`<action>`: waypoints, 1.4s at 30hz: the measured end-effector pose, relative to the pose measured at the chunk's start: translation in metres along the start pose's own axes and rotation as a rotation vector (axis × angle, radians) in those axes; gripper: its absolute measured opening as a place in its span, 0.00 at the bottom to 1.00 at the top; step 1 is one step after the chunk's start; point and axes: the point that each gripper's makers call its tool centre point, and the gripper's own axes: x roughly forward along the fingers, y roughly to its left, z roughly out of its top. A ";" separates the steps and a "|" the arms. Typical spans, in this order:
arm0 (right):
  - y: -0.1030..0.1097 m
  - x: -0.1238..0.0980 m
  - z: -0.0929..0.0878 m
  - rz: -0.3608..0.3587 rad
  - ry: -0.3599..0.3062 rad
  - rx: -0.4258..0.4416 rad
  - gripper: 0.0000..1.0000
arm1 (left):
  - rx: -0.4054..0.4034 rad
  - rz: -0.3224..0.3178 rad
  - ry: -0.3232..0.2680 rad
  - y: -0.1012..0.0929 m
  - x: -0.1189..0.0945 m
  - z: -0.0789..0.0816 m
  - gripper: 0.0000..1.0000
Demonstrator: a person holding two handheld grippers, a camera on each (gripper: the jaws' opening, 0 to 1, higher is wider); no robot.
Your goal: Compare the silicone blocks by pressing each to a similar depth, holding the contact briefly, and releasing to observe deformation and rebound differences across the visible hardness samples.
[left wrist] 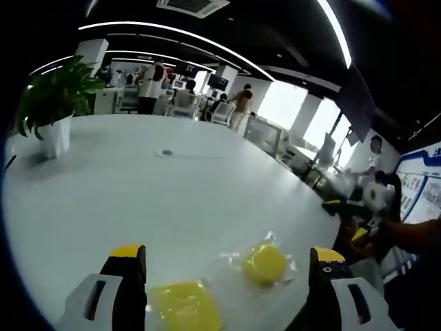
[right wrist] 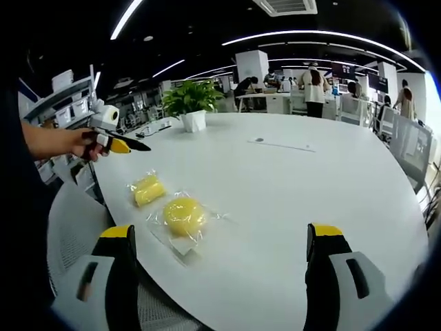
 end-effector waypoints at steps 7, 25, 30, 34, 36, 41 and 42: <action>-0.001 -0.003 -0.003 -0.009 -0.002 0.011 0.96 | -0.106 0.041 -0.036 0.001 0.022 0.002 0.98; -0.004 -0.007 -0.008 -0.018 0.003 0.028 0.96 | -0.361 -0.006 0.016 -0.005 0.068 -0.025 0.90; -0.004 -0.007 -0.008 -0.017 0.002 0.032 0.96 | -0.495 -0.006 0.026 -0.003 0.078 -0.032 0.86; -0.004 -0.007 -0.009 -0.014 0.008 0.034 0.96 | -0.510 -0.003 0.041 -0.001 0.086 -0.038 0.81; -0.004 -0.007 -0.010 -0.011 0.012 0.031 0.96 | -0.520 0.001 0.048 -0.001 0.089 -0.039 0.81; -0.005 -0.009 -0.010 -0.015 0.015 0.034 0.96 | -0.528 -0.005 0.068 -0.009 0.096 -0.043 0.81; -0.006 -0.009 -0.010 -0.015 0.016 0.035 0.96 | -0.530 -0.004 0.073 -0.009 0.098 -0.045 0.80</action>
